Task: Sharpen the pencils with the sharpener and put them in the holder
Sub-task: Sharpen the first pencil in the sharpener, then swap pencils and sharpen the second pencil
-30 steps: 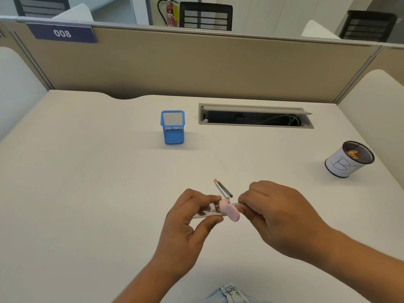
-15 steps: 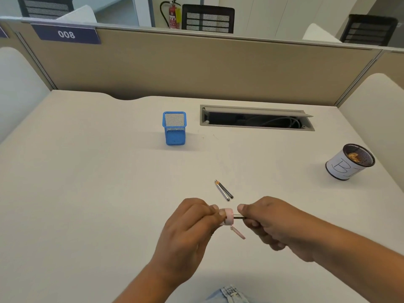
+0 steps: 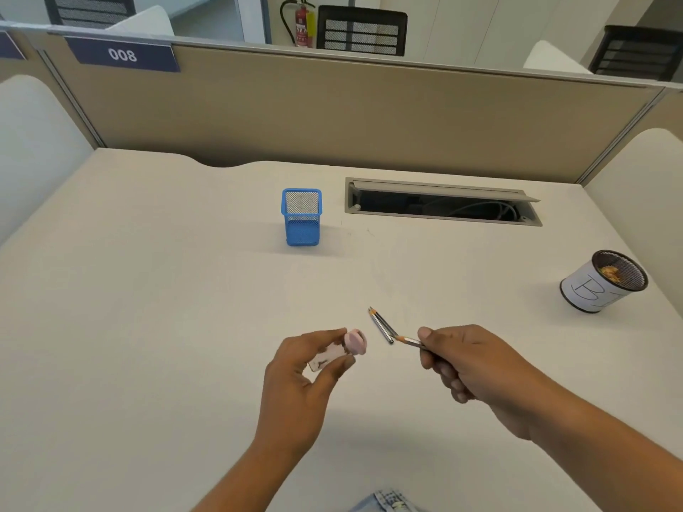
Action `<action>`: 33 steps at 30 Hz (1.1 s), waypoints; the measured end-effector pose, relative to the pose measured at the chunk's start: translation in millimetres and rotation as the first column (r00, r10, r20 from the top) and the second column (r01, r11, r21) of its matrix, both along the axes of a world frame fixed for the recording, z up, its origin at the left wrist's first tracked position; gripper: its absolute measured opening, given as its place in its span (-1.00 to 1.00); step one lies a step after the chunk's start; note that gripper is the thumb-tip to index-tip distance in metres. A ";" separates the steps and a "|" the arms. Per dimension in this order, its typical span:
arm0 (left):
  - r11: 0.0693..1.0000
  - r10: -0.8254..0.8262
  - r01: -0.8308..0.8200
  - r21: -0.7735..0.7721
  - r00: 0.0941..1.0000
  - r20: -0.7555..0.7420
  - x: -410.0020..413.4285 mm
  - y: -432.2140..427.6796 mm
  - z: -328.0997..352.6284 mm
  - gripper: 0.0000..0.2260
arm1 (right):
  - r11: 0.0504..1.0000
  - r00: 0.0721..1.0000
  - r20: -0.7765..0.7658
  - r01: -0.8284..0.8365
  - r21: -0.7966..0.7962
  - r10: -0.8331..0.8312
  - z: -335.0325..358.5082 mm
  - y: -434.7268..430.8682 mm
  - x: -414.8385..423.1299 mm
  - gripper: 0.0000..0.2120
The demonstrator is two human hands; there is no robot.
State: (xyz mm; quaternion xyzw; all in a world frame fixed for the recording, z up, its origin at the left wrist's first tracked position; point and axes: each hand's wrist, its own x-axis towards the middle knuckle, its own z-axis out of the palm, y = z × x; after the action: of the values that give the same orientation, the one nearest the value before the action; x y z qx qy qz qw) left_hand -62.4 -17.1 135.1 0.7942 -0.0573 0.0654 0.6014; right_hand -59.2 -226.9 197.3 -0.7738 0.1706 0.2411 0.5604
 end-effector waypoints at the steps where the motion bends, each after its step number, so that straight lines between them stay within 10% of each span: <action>1: 1.000 -0.004 0.002 -0.028 0.998 -0.056 1.2 -0.4 -6.7 -0.63 | 1.000 1.000 0.010 0.022 0.004 -0.022 -6.3 -0.5 1.1 -0.60; 16: 0.983 -0.090 0.138 0.122 0.938 -0.334 21.7 -6.0 -92.1 -0.81 | 0.918 0.936 0.216 0.325 -0.229 -0.278 -115.7 -25.0 55.7 -0.92; 33: 0.991 -0.065 0.099 0.089 0.941 -0.332 31.5 -6.2 -86.0 -0.69 | 0.777 0.958 0.282 0.138 -0.614 0.052 -151.8 -34.6 90.8 -0.93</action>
State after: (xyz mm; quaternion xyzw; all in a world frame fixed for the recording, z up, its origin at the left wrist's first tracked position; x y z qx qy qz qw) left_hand -31.0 -23.3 49.1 0.8211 0.0071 -0.0958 0.5626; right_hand 31.5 -261.5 45.5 -0.9380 0.1772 0.0444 0.2946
